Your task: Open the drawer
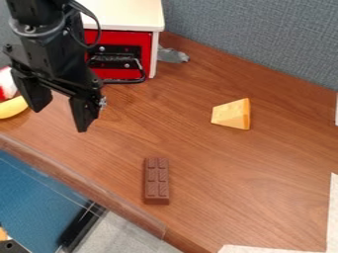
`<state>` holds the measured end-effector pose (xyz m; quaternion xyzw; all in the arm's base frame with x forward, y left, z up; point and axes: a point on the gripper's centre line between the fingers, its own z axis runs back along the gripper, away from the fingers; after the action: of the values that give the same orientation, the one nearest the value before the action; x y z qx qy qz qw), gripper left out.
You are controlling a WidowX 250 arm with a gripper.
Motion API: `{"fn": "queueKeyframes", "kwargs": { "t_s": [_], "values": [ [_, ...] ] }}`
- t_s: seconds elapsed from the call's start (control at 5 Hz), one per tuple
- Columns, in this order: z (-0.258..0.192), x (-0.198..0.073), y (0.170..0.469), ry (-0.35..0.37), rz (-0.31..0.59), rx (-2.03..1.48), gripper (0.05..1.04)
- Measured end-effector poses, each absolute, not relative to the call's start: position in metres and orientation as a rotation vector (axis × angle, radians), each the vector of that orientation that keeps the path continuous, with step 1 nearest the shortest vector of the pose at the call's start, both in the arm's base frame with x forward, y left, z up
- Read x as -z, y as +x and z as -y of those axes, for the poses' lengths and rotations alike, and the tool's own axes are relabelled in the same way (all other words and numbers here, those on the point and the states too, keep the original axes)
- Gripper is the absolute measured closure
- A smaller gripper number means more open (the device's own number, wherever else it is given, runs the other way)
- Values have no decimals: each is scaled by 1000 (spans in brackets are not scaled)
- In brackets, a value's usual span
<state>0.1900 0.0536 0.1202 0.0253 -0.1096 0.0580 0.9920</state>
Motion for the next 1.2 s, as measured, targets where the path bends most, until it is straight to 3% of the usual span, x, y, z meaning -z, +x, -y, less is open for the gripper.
{"fn": "queueKeyframes", "kwargs": {
  "t_s": [0.2, 0.4, 0.6, 1.2],
  "values": [
    [-54, -115, 190, 49, 212, -115, 83],
    [-59, -85, 216, 62, 216, -60, 83],
    [-66, -74, 243, 96, 259, 20, 83],
    [-74, -63, 317, 72, 298, 230, 83]
  ]
}}
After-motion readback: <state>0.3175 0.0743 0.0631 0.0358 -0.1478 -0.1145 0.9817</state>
